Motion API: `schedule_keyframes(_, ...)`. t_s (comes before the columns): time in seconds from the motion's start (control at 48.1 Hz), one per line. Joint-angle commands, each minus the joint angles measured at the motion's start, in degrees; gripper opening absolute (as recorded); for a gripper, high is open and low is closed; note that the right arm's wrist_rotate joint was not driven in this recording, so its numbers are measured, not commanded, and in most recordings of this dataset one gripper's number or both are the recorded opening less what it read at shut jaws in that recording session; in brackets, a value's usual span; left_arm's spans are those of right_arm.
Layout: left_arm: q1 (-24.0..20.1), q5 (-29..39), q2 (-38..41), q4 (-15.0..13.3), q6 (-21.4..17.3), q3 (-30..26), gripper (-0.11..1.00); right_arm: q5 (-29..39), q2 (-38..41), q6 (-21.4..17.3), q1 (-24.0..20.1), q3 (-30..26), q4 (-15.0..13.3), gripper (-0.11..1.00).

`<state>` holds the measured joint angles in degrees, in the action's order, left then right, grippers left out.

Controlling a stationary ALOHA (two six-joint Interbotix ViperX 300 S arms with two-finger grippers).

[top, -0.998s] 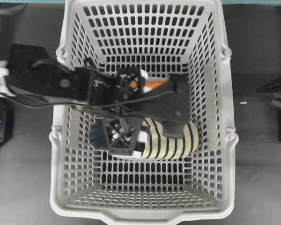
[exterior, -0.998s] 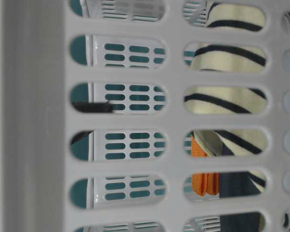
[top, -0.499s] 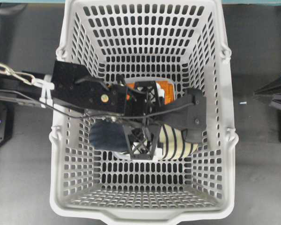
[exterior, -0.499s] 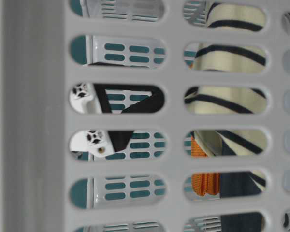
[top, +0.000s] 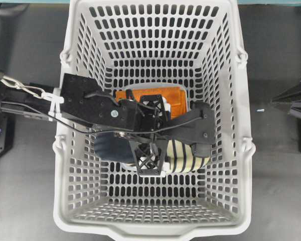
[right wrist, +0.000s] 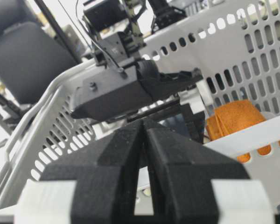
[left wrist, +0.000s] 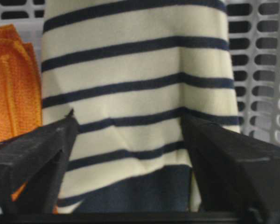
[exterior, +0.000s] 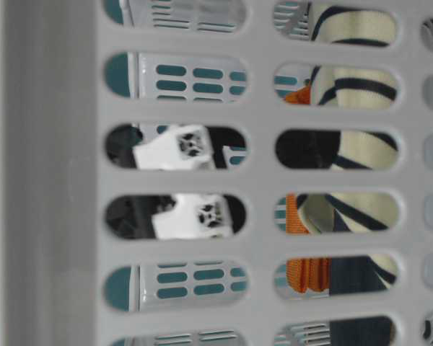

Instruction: Pick up the slipper from the shopping basket with the left arm.

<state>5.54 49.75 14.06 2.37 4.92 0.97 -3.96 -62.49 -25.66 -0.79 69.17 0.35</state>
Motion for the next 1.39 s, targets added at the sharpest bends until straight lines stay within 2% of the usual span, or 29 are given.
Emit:
schedule_keyframes(0.0, 0.0, -0.7, -0.44, 0.26, -0.26, -0.26, 0.8, -0.35, 0.26, 0.0, -0.09, -0.35, 0.0, 0.0)
schedule_keyframes(0.062, 0.0, -0.7, -0.53, 0.26, -0.26, -0.44, 0.69, -0.18, 0.26, 0.0, -0.09, -0.35, 0.0, 0.0)
schedule_keyframes(0.249, 0.09, -0.53, -1.49, 0.26, -0.44, -1.05, 0.16, -0.18, 0.35, 0.0, 0.0, 0.09, 0.09, 0.0)
schedule_keyframes(0.333, 0.18, 0.0, -2.37, 0.26, -0.44, -1.76, 0.01, -0.18, 0.35, 0.0, 0.0, 0.09, 0.0, 0.0)
schedule_keyframes(0.499, 0.26, 4.75, -3.78, 0.18, -0.44, -5.54, 0.01, -0.18, 0.35, 0.0, -0.09, 0.35, 0.18, 0.0)
schedule_keyframes(0.665, 0.7, 12.92, -3.69, 0.26, -0.44, -13.97, 0.01, -0.79, 0.18, 0.0, -0.09, 0.26, 1.67, 0.0)
schedule_keyframes(0.873, 0.53, 23.12, -2.64, 0.26, -1.49, -24.26, 0.01, -0.18, -0.7, 0.0, 0.0, 0.18, 1.67, 0.02)
schedule_keyframes(0.956, 0.44, 27.6, -2.02, 0.26, -3.96, -27.25, 0.01, 0.79, -0.97, 0.09, 0.0, 0.09, 1.49, 0.16)
schedule_keyframes(1.06, 0.18, 32.52, -1.14, 0.35, -6.86, -29.97, 0.01, 1.85, -1.14, 0.09, 0.0, 0.09, 0.88, 0.42)
schedule_keyframes(1.164, -0.09, 37.18, 0.26, 0.35, -7.38, -33.13, 0.01, 2.29, -1.23, 0.09, 0.0, 0.0, 0.79, 0.68)
schedule_keyframes(1.226, -0.18, 40.17, 1.32, 0.26, -7.38, -35.6, 0.01, 2.37, -1.32, 0.0, 0.0, 0.0, 0.79, 0.73)
schedule_keyframes(1.372, -0.44, 46.14, 3.96, 0.26, -7.21, -41.31, 0.01, 2.64, -1.32, 0.0, 0.09, 0.0, 0.62, 0.71)
